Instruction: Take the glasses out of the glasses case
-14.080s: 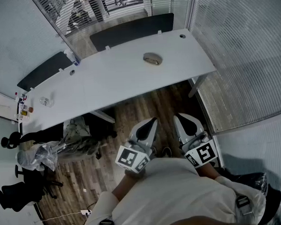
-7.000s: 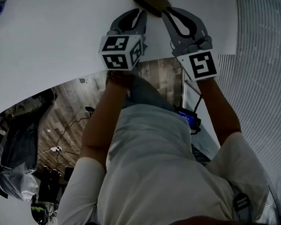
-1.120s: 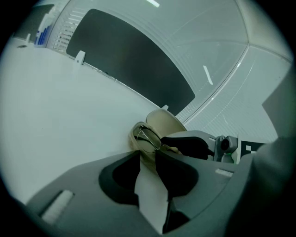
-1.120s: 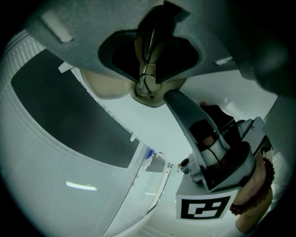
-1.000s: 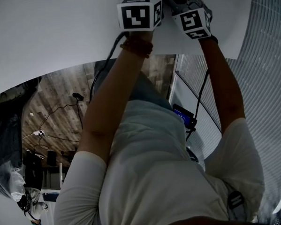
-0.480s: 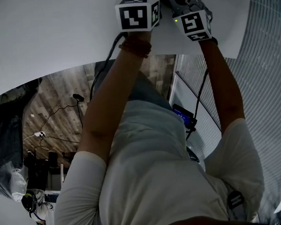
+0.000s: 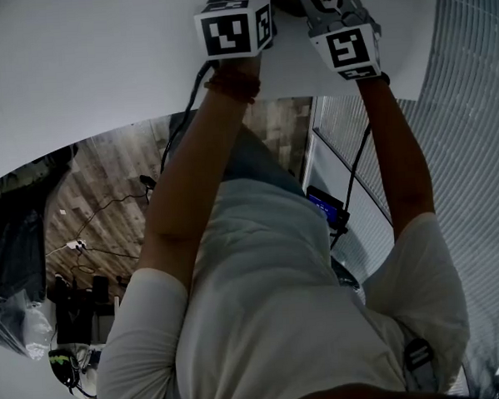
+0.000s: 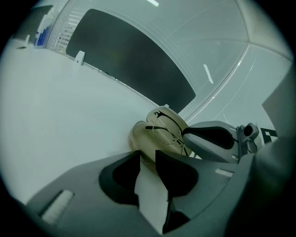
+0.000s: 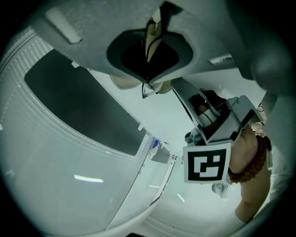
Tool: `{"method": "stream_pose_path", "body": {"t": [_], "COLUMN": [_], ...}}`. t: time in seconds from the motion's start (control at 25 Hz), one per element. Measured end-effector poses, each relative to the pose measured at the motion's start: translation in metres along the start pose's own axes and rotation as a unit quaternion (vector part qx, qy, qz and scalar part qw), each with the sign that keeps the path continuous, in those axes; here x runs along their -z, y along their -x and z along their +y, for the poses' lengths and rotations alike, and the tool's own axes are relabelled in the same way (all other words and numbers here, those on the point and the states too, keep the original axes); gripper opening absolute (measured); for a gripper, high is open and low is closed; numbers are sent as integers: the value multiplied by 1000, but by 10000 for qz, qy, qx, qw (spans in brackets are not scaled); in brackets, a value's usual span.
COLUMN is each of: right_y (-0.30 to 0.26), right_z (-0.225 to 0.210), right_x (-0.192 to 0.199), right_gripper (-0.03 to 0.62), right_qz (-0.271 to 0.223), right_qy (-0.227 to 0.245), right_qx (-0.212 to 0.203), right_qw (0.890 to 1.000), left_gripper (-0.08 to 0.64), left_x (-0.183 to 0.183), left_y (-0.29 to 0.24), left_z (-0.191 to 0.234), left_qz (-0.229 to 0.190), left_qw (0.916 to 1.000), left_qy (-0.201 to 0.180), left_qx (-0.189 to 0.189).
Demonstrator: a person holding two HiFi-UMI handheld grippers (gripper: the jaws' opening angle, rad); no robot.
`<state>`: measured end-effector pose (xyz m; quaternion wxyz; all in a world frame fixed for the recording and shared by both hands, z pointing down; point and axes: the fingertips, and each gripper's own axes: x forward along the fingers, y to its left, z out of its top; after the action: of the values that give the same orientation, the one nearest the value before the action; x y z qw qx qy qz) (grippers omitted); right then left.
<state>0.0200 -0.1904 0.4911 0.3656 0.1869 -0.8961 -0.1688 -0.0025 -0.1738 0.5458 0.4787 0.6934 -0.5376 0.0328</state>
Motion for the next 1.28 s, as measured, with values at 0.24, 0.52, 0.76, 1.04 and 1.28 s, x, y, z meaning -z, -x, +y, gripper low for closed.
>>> {"method": "stream_pose_path", "body": {"t": [0.24, 0.52, 0.76, 1.04, 1.28], "right_y": [23, 49, 68, 84, 97], "right_z": [-7, -15, -21, -23, -27], "right_x": [12, 40, 65, 87, 104], "right_gripper": [6, 6, 6, 6, 6], "right_qz": [61, 171, 238, 280, 386], "right_qy": [-62, -175, -261, -369, -426], "right_qx": [152, 276, 423, 565, 674], "right_qw": [9998, 9993, 9985, 9973, 9961], "left_gripper": [110, 112, 112, 112, 112], "left_x": [5, 3, 6, 11, 10], "left_y": [-2, -10, -20, -29, -32], "left_z": [2, 6, 6, 9, 15], "left_qz": [24, 14, 51, 94, 77], "left_qw": [10000, 10000, 9999, 9999, 9998], "left_qy": [30, 7, 24, -49, -51], "left_qx": [1, -85, -89, -128, -189]}}
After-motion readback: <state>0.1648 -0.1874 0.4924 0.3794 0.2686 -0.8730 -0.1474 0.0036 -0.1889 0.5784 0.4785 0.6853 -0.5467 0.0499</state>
